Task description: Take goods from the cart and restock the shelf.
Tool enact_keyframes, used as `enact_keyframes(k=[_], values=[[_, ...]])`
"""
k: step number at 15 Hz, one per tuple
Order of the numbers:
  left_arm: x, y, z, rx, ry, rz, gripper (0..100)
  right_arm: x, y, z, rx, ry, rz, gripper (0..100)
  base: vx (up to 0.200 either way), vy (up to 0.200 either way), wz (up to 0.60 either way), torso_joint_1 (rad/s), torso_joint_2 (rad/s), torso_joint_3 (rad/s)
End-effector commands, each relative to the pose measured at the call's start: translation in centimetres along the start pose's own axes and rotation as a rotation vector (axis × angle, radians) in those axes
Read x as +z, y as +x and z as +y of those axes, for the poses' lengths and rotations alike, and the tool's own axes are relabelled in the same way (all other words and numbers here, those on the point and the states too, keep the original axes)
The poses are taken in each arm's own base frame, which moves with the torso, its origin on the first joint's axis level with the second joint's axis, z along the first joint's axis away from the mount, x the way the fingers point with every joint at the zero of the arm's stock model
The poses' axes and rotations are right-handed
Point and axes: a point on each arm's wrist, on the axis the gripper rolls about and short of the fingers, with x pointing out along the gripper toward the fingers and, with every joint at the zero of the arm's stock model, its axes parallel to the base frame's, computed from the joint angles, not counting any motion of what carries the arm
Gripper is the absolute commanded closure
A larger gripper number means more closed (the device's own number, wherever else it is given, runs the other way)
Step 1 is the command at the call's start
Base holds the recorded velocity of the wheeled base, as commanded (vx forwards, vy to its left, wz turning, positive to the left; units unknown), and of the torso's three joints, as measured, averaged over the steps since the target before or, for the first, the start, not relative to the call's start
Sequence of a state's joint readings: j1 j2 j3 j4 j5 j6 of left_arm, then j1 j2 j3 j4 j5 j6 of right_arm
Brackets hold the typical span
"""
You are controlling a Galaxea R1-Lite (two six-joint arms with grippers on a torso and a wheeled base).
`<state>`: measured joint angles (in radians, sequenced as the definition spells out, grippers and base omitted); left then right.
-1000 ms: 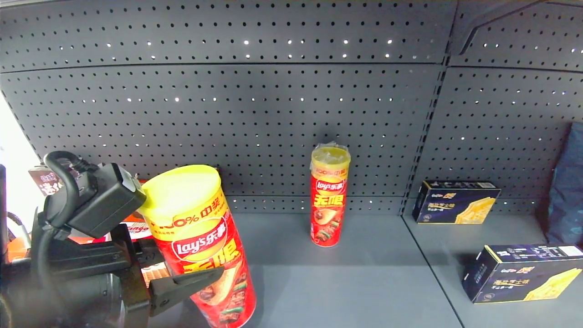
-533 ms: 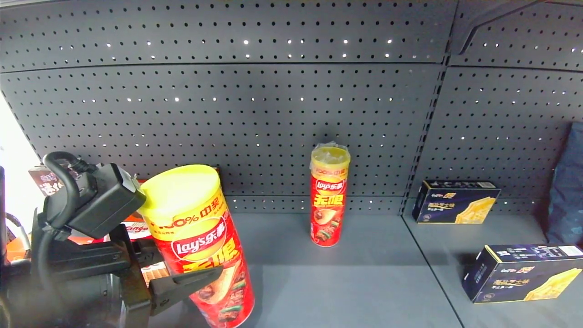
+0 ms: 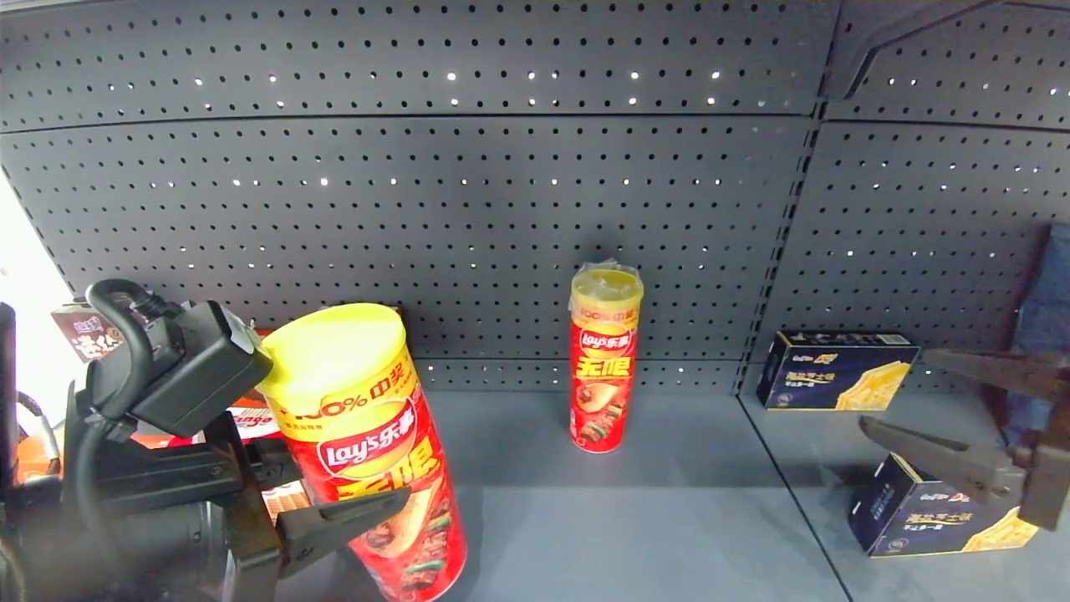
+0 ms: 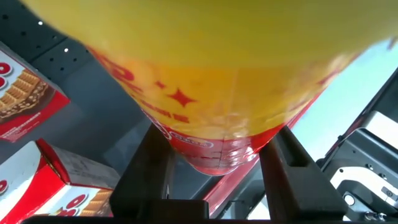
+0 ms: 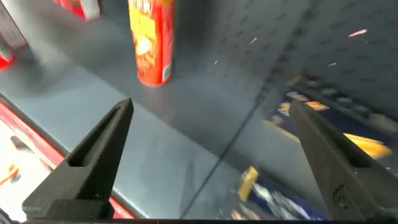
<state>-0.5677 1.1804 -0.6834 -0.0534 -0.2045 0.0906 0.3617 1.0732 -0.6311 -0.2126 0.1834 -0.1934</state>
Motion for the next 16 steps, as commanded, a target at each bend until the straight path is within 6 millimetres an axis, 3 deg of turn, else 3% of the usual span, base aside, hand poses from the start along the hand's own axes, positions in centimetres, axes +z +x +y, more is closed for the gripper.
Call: enact_keyframes(k=[1, 6, 9, 10, 12, 16], values=[[-0.1, 0.2, 0.0, 0.000, -0.004, 0.009, 100, -0.1, 4.6, -0.1, 0.052, 0.008, 0.083, 0, 0.000, 0.000, 0.00, 0.000, 0.00, 0.000], [-0.2, 0.4, 0.1, -0.006, -0.007, 0.017, 100, 1.0, 10.6, -0.5, 0.097, 0.027, 0.067, 0, 0.000, 0.000, 0.00, 0.000, 0.00, 0.000], [-0.1, 0.9, 0.2, -0.010, -0.009, 0.027, 100, 0.5, 13.9, -0.7, 0.124, 0.023, 0.046, 0, 0.000, 0.000, 0.00, 0.000, 0.00, 0.000], [-0.1, 0.9, 0.2, -0.010, -0.009, 0.027, 100, 0.5, 13.9, -0.7, 0.124, 0.023, 0.046, 0, 0.000, 0.000, 0.00, 0.000, 0.00, 0.000], [-0.1, 1.0, 0.3, -0.007, -0.014, 0.030, 100, -0.2, 16.5, -0.8, 0.247, 0.013, -0.042, 0, 0.000, 0.000, 0.00, 0.000, 0.00, 0.000], [-0.1, 1.0, 0.3, -0.009, -0.014, 0.031, 100, -0.5, 18.2, -0.6, 0.332, 0.010, -0.063, 0, 0.000, 0.000, 0.00, 0.000, 0.00, 0.000]])
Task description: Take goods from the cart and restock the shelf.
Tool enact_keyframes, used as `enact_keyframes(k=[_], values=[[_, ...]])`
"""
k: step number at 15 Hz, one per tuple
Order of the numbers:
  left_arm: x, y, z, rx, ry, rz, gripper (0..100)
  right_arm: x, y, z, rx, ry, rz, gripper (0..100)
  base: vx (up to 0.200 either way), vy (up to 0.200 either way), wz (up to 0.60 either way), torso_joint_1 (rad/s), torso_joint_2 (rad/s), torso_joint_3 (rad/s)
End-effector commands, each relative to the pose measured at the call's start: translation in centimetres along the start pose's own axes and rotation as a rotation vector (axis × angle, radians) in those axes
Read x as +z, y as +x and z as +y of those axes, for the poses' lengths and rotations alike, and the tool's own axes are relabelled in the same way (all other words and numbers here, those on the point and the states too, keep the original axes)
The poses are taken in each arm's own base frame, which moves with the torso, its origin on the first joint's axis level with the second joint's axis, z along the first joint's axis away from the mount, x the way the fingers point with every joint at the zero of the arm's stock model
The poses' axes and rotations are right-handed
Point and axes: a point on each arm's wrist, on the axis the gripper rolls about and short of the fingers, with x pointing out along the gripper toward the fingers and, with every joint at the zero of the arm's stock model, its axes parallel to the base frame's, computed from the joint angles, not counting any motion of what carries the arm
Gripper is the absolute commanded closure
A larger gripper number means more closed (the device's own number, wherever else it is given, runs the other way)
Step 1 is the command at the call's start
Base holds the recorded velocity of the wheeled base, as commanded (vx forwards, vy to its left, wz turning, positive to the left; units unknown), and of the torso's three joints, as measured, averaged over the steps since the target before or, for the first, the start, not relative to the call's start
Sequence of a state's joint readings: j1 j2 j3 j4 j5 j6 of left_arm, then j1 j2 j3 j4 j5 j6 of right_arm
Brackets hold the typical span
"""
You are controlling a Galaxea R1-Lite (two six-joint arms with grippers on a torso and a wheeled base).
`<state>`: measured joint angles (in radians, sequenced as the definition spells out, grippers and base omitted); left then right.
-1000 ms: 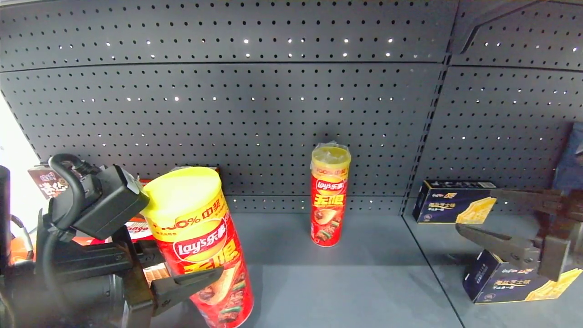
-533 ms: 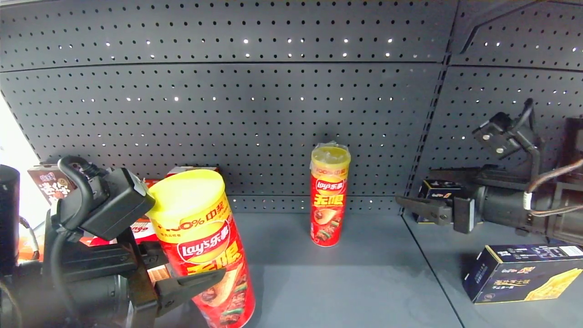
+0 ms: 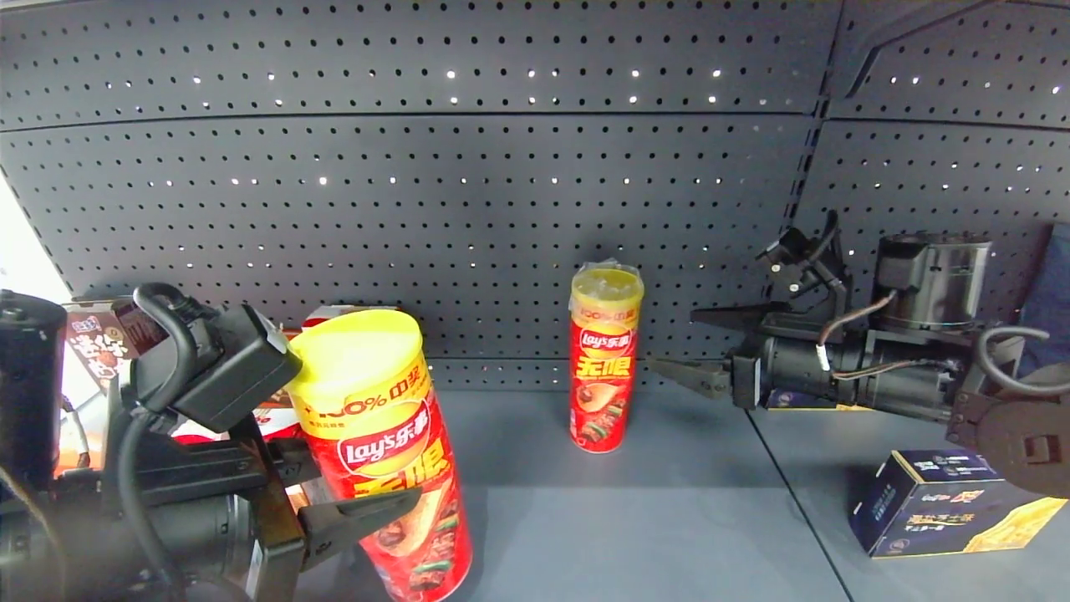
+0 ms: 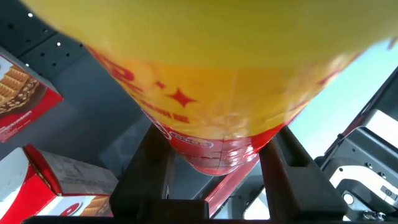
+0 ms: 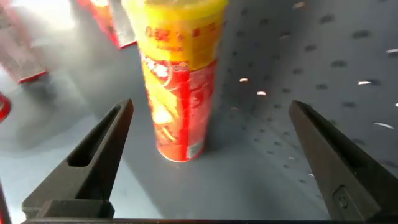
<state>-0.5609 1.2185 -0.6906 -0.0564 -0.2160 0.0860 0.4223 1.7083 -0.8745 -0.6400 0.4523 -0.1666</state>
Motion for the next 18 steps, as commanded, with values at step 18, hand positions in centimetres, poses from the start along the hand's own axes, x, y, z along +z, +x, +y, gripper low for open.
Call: enact_keyframes(k=[18], values=[[0.0, 0.0, 0.3, 0.005, -0.006, 0.003, 100, -2.8, 3.9, -1.0, 0.181, 0.045, 0.059, 0, 0.000, 0.000, 0.00, 0.000, 0.00, 0.000]])
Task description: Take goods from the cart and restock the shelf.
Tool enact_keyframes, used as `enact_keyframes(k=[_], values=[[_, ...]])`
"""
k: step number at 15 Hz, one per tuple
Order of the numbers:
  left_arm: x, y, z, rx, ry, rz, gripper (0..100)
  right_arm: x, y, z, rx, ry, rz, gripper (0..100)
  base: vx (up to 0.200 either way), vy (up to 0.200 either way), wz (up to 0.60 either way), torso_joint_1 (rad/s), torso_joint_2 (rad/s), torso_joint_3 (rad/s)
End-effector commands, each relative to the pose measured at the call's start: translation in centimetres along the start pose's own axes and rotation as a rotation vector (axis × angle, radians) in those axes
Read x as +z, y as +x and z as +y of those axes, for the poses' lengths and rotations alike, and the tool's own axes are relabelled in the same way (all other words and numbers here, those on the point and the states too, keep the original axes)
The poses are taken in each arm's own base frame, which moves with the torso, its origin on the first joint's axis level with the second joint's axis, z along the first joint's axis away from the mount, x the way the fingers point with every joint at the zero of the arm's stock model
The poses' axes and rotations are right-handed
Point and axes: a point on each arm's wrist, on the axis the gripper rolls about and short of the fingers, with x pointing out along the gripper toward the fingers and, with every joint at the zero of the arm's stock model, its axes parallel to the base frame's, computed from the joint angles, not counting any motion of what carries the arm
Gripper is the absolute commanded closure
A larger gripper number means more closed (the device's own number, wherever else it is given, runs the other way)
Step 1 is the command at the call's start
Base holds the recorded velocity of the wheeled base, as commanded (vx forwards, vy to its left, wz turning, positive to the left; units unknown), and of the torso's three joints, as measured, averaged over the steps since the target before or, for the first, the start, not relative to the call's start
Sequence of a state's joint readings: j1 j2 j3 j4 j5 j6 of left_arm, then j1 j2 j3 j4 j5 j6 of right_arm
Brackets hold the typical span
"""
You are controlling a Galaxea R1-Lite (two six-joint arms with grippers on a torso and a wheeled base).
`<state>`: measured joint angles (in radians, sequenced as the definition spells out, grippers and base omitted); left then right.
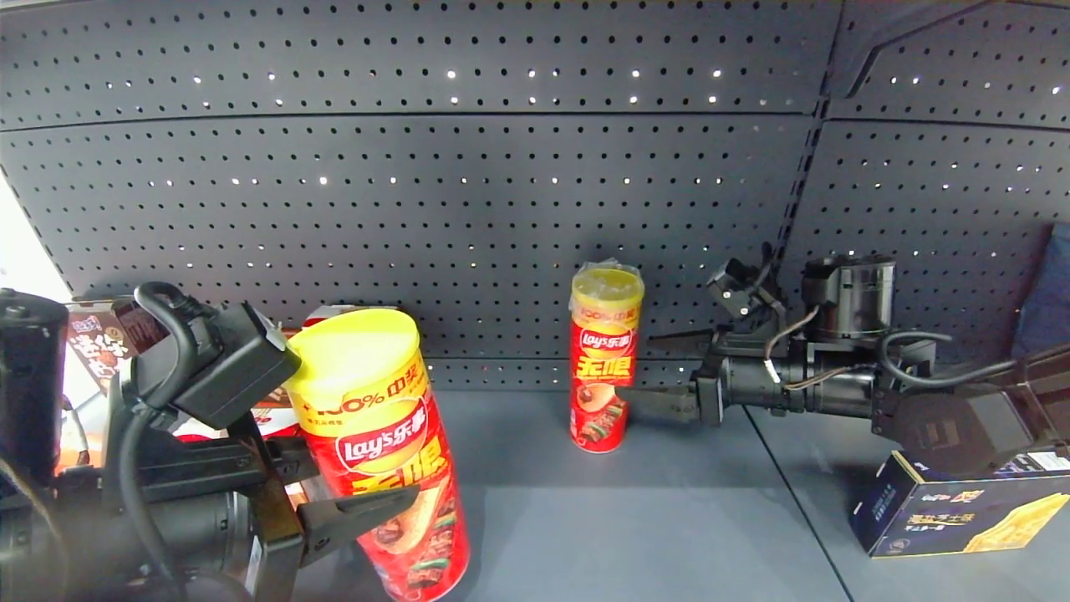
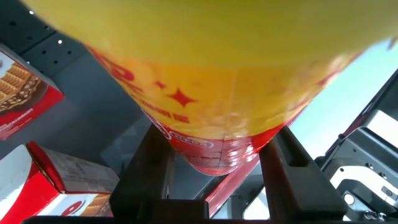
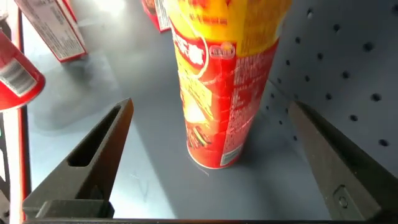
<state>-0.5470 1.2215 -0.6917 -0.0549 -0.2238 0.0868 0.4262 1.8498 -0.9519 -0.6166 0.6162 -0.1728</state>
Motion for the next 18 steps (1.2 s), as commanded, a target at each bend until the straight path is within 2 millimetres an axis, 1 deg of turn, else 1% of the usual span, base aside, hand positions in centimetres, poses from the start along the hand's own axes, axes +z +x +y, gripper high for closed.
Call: enact_keyframes(k=[1, 6, 10, 18], values=[[0.0, 0.4, 0.1, 0.000, -0.002, 0.010, 100, -0.7, 1.1, -0.4, 0.010, 0.012, 0.017, 0, 0.000, 0.000, 0.00, 0.000, 0.00, 0.000], [0.2, 0.5, 0.1, 0.000, 0.000, 0.007, 100, -1.5, 3.4, -1.1, 0.028, 0.014, 0.029, 0, 0.000, 0.000, 0.00, 0.000, 0.00, 0.000], [0.0, 0.5, 0.1, 0.000, -0.002, 0.011, 100, -2.0, 4.7, -0.8, 0.041, 0.016, 0.040, 0, 0.000, 0.000, 0.00, 0.000, 0.00, 0.000], [0.2, 0.5, 0.1, 0.000, -0.001, 0.007, 100, -2.8, 5.7, -0.9, 0.029, 0.027, 0.061, 0, 0.000, 0.000, 0.00, 0.000, 0.00, 0.000]])
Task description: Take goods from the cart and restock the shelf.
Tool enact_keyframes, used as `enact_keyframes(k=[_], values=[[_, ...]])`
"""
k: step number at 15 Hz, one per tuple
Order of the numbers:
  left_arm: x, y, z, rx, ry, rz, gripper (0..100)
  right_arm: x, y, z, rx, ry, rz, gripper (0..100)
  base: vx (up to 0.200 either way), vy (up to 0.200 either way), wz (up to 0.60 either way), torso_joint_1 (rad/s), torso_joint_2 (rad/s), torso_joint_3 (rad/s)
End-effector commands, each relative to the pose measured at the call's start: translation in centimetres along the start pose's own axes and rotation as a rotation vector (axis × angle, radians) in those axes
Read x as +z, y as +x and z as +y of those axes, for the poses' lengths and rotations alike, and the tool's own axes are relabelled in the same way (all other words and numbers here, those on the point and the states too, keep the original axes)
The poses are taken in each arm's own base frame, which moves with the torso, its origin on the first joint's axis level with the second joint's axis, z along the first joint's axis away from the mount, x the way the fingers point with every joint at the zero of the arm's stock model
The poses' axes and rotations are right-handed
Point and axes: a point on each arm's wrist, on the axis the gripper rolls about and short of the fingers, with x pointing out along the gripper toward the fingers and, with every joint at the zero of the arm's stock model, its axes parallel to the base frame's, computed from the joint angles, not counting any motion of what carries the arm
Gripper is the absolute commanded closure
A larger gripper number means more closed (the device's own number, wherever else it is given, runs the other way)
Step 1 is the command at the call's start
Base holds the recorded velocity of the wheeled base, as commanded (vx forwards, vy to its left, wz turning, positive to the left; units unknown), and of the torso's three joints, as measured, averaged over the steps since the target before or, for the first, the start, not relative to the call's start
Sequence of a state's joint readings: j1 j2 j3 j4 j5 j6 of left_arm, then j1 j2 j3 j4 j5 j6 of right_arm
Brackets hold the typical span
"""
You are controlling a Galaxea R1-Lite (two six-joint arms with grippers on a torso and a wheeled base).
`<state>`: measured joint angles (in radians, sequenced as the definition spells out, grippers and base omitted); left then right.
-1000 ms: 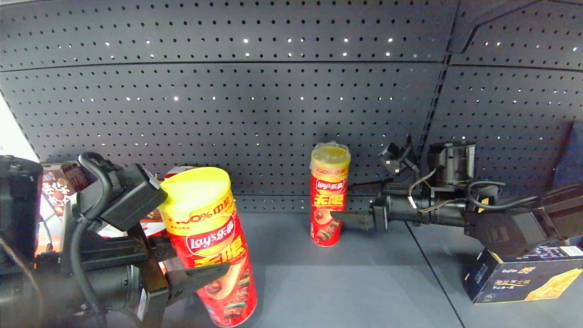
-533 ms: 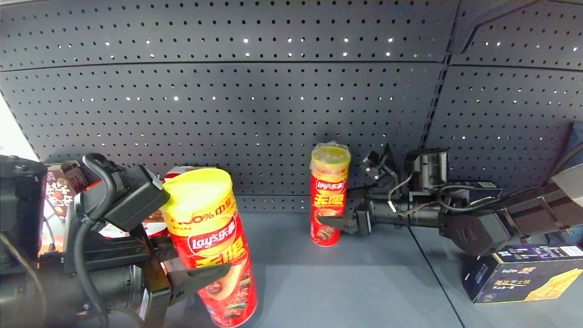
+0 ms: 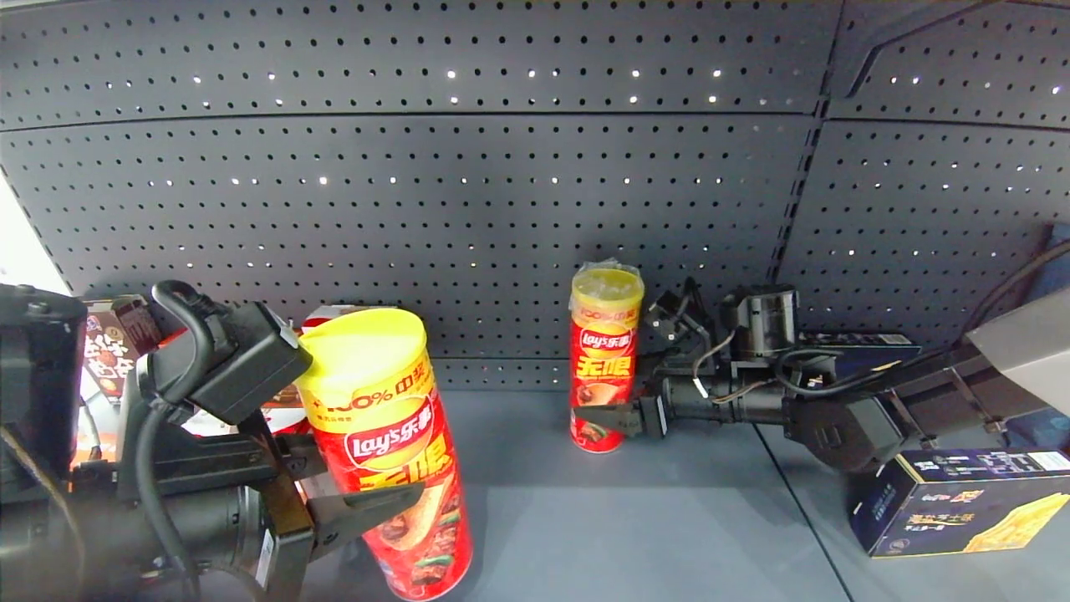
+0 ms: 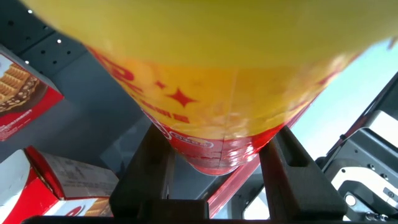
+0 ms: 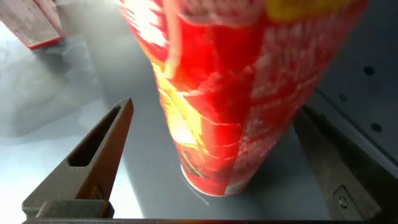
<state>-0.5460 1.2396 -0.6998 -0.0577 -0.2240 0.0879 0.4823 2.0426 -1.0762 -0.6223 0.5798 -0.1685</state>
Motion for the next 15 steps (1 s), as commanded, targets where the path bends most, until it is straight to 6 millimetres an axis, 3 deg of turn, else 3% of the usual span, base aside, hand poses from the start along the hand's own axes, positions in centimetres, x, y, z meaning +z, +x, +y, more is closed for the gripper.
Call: enact_keyframes(k=[1, 4, 5, 11, 15], values=[[0.0, 0.1, 0.0, 0.000, 0.001, 0.001, 100, -0.4, 0.4, 0.0, 0.005, 0.004, 0.009, 0, 0.000, 0.000, 0.00, 0.000, 0.00, 0.000], [0.0, 0.0, 0.0, 0.000, 0.000, 0.000, 100, -0.3, 1.1, 0.0, 0.013, -0.003, 0.002, 0, 0.000, 0.000, 0.00, 0.000, 0.00, 0.000], [0.0, 0.0, 0.0, 0.001, -0.001, 0.000, 100, -0.1, 1.4, 0.1, 0.019, -0.008, -0.002, 100, 0.000, 0.000, 0.00, 0.000, 0.00, 0.000], [0.0, -0.1, 0.1, 0.005, -0.002, -0.001, 100, 0.2, 1.2, 1.1, 0.034, -0.012, -0.003, 100, 0.000, 0.000, 0.00, 0.000, 0.00, 0.000], [0.0, -0.1, 0.1, 0.008, -0.002, -0.002, 100, 0.4, -2.0, 3.4, 0.026, -0.015, -0.001, 100, 0.000, 0.000, 0.00, 0.000, 0.00, 0.000]])
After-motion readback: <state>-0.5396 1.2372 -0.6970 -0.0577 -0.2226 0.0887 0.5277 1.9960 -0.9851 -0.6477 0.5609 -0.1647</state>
